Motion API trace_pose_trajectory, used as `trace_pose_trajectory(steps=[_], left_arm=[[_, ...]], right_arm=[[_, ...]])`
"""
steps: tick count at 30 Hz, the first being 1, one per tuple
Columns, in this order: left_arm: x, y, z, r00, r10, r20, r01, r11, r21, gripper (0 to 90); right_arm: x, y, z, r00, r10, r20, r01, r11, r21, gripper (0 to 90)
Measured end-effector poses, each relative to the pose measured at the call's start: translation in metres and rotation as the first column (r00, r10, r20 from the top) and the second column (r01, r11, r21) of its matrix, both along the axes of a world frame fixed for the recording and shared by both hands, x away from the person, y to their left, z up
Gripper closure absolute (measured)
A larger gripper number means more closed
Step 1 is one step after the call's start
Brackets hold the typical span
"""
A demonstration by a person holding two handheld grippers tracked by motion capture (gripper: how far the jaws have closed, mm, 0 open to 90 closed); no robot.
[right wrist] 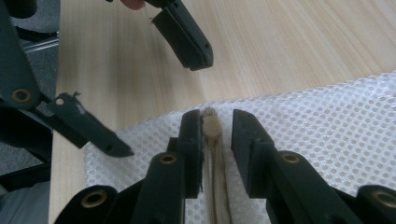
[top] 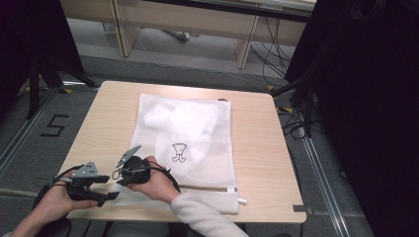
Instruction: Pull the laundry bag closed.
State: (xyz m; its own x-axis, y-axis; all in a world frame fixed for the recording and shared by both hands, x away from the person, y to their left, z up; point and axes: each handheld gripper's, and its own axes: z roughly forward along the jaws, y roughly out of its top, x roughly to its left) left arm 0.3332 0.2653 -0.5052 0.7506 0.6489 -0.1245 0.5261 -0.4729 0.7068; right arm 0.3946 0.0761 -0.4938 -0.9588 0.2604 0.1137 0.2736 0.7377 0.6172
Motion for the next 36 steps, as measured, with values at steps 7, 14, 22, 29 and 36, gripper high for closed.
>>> trace_pose_trajectory(steps=[7, 14, 22, 29, 36], left_arm=[[0.000, 0.000, 0.000, 1.0000, 0.002, -0.003, -0.002, 1.0000, -0.002, 25.9], [-0.001, -0.001, 0.000, 0.9998, 0.021, 0.002, -0.021, 0.9996, -0.019, 25.9], [0.001, -0.002, 0.001, 0.9993, 0.037, -0.005, -0.038, 0.9980, -0.051, 28.1], [0.002, -0.002, 0.001, 0.9993, 0.030, -0.023, -0.032, 0.9971, -0.069, 33.6], [0.004, -0.007, 0.000, 0.9974, 0.024, -0.067, -0.032, 0.9906, -0.133, 44.2]], right_arm=[[0.001, 0.006, -0.004, 1.0000, -0.001, 0.005, 0.001, 0.9999, -0.015, 74.6], [0.002, 0.008, -0.006, 0.9995, 0.021, 0.023, -0.020, 0.9994, -0.026, 80.4], [0.003, 0.007, 0.004, 0.9996, 0.024, 0.014, -0.024, 0.9997, -0.007, 82.0], [0.001, 0.000, 0.026, 0.9997, 0.009, 0.025, -0.010, 0.9999, 0.010, 82.1], [0.002, -0.005, 0.032, 0.9978, 0.037, 0.055, -0.038, 0.9991, 0.019, 82.1]])
